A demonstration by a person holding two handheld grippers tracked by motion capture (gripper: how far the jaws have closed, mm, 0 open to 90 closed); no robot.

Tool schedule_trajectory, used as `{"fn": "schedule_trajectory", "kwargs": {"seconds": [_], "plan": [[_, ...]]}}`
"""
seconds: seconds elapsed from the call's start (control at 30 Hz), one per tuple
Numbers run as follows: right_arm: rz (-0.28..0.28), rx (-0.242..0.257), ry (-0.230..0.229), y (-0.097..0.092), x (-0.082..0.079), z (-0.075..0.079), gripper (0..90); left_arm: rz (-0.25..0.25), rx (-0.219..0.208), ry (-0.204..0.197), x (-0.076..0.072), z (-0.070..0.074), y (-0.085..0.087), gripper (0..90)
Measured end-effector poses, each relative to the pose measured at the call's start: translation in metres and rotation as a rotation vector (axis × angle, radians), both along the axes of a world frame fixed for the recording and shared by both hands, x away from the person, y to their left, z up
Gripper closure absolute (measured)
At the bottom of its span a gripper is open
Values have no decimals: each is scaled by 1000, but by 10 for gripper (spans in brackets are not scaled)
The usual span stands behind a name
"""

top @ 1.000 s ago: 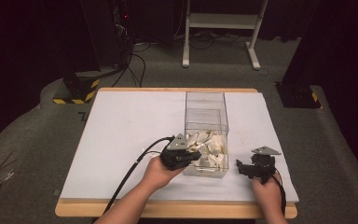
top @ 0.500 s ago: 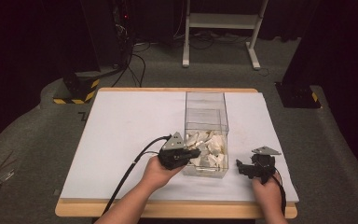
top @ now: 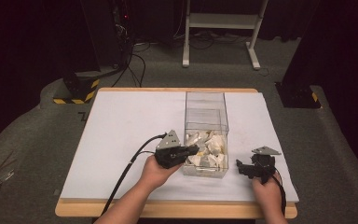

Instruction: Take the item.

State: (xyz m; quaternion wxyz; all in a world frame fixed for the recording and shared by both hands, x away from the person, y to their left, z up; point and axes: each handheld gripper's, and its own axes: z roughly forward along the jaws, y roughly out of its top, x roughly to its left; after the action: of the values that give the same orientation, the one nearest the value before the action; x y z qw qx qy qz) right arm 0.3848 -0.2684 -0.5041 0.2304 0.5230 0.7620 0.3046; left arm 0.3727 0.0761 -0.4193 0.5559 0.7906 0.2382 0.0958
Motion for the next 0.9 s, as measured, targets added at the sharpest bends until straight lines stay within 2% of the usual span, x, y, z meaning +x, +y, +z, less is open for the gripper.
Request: {"fn": "schedule_trajectory", "kwargs": {"seconds": [0.23,0.5,0.9], "plan": [[-1,1,1,0,0,0,95,11,-10,-18,-1,5,6,900],[-1,0,1,0,0,0,95,32,-42,-36,-2,16,16,900],[0,1,1,0,0,0,95,69,-39,-62,-2,26,32,900]]}}
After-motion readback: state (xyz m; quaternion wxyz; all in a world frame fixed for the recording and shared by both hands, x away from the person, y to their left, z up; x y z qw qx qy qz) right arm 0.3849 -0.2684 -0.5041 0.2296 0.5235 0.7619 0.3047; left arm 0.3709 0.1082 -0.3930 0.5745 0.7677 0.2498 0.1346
